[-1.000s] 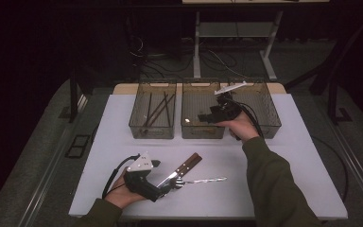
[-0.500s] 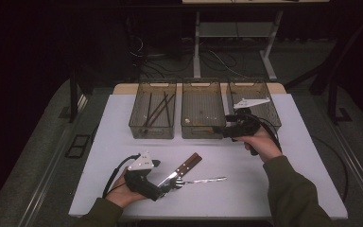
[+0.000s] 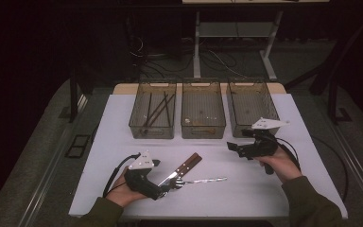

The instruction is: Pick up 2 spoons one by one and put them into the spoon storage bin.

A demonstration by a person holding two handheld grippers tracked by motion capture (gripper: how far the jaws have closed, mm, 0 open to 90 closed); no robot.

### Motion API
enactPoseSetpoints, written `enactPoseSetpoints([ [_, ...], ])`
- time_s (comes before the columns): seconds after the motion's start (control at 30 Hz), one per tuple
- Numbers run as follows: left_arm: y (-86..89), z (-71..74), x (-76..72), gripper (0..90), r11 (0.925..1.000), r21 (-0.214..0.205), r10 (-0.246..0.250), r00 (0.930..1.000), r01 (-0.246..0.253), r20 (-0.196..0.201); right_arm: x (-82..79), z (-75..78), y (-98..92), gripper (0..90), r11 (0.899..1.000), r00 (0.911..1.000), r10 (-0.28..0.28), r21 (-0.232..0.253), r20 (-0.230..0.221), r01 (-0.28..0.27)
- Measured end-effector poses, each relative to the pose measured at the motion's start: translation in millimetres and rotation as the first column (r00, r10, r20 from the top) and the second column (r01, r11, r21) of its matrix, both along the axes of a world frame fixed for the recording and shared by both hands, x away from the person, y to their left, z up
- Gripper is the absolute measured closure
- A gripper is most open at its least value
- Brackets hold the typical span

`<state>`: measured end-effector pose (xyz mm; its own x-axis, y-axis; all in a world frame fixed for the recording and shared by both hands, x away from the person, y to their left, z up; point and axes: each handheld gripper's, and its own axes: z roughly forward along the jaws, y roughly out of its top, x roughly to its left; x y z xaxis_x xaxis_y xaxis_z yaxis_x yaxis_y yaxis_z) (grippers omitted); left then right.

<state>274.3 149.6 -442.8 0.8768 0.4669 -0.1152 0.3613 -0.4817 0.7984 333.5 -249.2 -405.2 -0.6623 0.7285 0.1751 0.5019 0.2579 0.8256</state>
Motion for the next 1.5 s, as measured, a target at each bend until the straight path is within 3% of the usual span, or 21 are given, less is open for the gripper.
enactPoseSetpoints([
  [0.37, 1.2, 2.2, -0.1, 2.2, 0.9998, 0.002, 0.019, 0.9998, -0.019, 0.006, -35.1, -19.0, -22.3, 14.6, 0.999, 0.9991, -0.038, -0.005, 0.019, 0.038],
  [0.57, 1.2, 3.4, 1.1, 5.4, 0.9996, 0.008, 0.026, 0.9997, -0.026, 0.003, -52.6, -27.2, -32.9, 14.6, 1.0, 0.9998, -0.018, 0.004, 0.007, 0.018],
  [0.73, 2.6, 6.2, 0.9, 13.5, 0.9991, 0.008, 0.041, 0.9991, -0.041, 0.008, -65.5, -30.2, -34.8, 14.6, 1.0, 0.9996, 0.008, -0.011, 0.026, -0.008],
  [0.9, 0.5, 10.4, 1.3, 22.7, 0.9984, 0.014, 0.055, 0.9984, -0.055, 0.013, -75.9, -33.3, -37.5, 14.6, 0.999, 0.9997, 0.023, -0.027, 0.012, -0.023],
  [1.2, -14.0, 12.5, 2.4, 41.3, 0.9988, 0.049, 0.004, 1.0, -0.003, -0.005, -77.5, -36.1, -30.8, 14.6, 0.997, 0.9987, 0.051, -0.065, 0.005, -0.051],
  [1.5, -32.2, 9.5, -0.9, 50.4, 0.9936, 0.105, -0.036, 0.9985, 0.04, -0.041, -74.9, -38.6, -27.6, 14.6, 0.995, 0.9984, 0.056, -0.08, -0.004, -0.056],
])
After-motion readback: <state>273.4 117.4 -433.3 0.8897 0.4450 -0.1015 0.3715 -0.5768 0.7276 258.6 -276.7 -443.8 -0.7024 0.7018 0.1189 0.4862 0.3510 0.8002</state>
